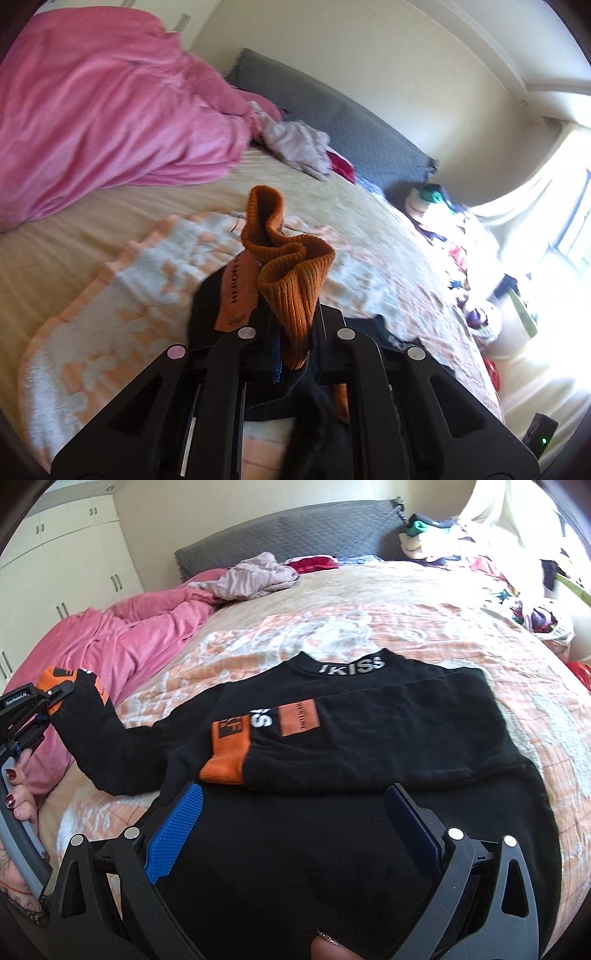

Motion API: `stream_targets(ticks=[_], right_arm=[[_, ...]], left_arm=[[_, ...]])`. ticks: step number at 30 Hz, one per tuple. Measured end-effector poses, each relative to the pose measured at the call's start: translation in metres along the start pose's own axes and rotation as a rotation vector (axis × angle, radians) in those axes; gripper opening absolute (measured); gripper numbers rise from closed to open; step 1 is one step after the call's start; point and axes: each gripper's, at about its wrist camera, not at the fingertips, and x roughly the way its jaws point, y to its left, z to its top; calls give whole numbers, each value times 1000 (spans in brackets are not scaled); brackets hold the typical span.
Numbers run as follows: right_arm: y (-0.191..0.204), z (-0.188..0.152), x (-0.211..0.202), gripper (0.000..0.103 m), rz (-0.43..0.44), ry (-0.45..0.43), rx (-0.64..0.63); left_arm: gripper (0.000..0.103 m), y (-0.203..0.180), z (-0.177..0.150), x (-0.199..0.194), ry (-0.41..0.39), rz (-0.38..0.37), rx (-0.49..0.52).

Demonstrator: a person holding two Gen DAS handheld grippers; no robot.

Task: Fold small clothes
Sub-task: 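Lift the second sleeve with the left tool and fold it across the shirt back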

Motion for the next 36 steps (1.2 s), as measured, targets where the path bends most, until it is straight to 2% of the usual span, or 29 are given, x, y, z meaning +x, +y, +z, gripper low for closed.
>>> stream_targets(ticks=[4, 8, 15, 21, 31, 34, 36], right_arm=[[-17, 0, -8, 98, -24, -16, 40], [-34, -4, -12, 98, -44, -31, 101], [-72, -13, -13, 98, -107, -27, 276], [-94, -17, -20, 98, -148, -43, 331], [-104, -20, -22, 98, -134, -52, 377], [-104, -21, -20, 98, -130, -46, 385], [-104, -22, -17, 98, -122, -38, 391]], left_arm=[[5, -28, -10, 15, 35, -68, 60], [5, -42, -30, 26, 55, -90, 138], [5, -63, -62, 49, 166, -176, 215], [5, -71, -83, 65, 240, -196, 252], [10, -79, -103, 78, 331, -236, 287], [19, -80, -106, 79, 359, -261, 283], [44, -81, -106, 80, 380, -288, 284]])
